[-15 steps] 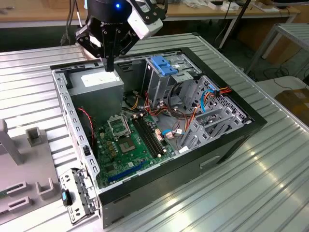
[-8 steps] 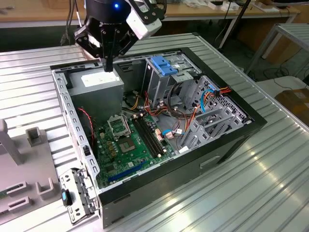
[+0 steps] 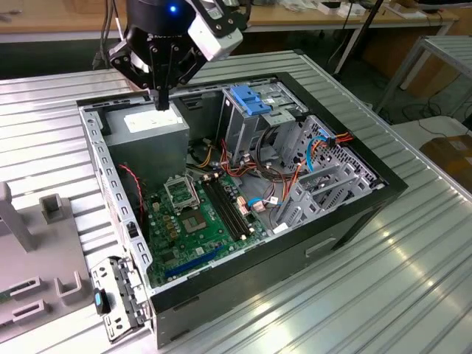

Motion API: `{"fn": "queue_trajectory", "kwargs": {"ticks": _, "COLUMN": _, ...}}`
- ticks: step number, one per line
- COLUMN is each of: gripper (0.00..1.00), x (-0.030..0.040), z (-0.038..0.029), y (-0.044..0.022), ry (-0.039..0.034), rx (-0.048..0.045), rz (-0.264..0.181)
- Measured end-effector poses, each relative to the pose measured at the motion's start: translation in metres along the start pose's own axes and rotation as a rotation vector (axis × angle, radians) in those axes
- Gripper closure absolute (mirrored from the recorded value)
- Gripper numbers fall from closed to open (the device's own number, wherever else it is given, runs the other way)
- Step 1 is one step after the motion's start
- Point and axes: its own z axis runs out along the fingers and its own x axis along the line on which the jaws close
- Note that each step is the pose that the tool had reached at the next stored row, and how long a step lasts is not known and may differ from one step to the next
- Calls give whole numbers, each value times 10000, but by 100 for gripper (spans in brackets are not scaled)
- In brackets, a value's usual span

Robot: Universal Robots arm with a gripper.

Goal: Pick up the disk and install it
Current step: 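Reach for the disk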

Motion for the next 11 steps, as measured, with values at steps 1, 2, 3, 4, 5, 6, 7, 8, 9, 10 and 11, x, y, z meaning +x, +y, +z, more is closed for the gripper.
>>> {"fn": "queue_trajectory", "kwargs": {"ticks": 1, "gripper": 89, "x": 2, "z": 0, "y": 0, "ry": 0, "rx": 0, "rz": 0}}
{"fn": "queue_trajectory", "kwargs": {"ticks": 2, "gripper": 89, "x": 6, "z": 0, "y": 0, "ry": 0, "rx": 0, "rz": 0}}
{"fn": "queue_trajectory", "kwargs": {"ticks": 3, "gripper": 89, "x": 8, "z": 0, "y": -1, "ry": 0, "rx": 0, "rz": 0}}
{"fn": "queue_trajectory", "kwargs": {"ticks": 4, "gripper": 89, "x": 13, "z": 0, "y": -1, "ry": 0, "rx": 0, "rz": -1}}
{"fn": "queue_trajectory", "kwargs": {"ticks": 5, "gripper": 89, "x": 18, "z": 0, "y": -1, "ry": 0, "rx": -1, "rz": -1}}
{"fn": "queue_trajectory", "kwargs": {"ticks": 6, "gripper": 89, "x": 25, "z": -1, "y": -2, "ry": 0, "rx": 0, "rz": 0}}
{"fn": "queue_trajectory", "kwargs": {"ticks": 7, "gripper": 89, "x": 28, "z": -1, "y": -2, "ry": 0, "rx": 0, "rz": -1}}
{"fn": "queue_trajectory", "kwargs": {"ticks": 8, "gripper": 89, "x": 32, "z": -1, "y": -2, "ry": 0, "rx": 0, "rz": 0}}
{"fn": "queue_trajectory", "kwargs": {"ticks": 9, "gripper": 89, "x": 36, "z": -1, "y": -3, "ry": 0, "rx": 0, "rz": -1}}
{"fn": "queue_trajectory", "kwargs": {"ticks": 10, "gripper": 89, "x": 40, "z": -1, "y": -3, "ry": 0, "rx": 0, "rz": 0}}
{"fn": "queue_trajectory", "kwargs": {"ticks": 11, "gripper": 89, "x": 43, "z": -1, "y": -3, "ry": 0, "rx": 0, "rz": 0}}
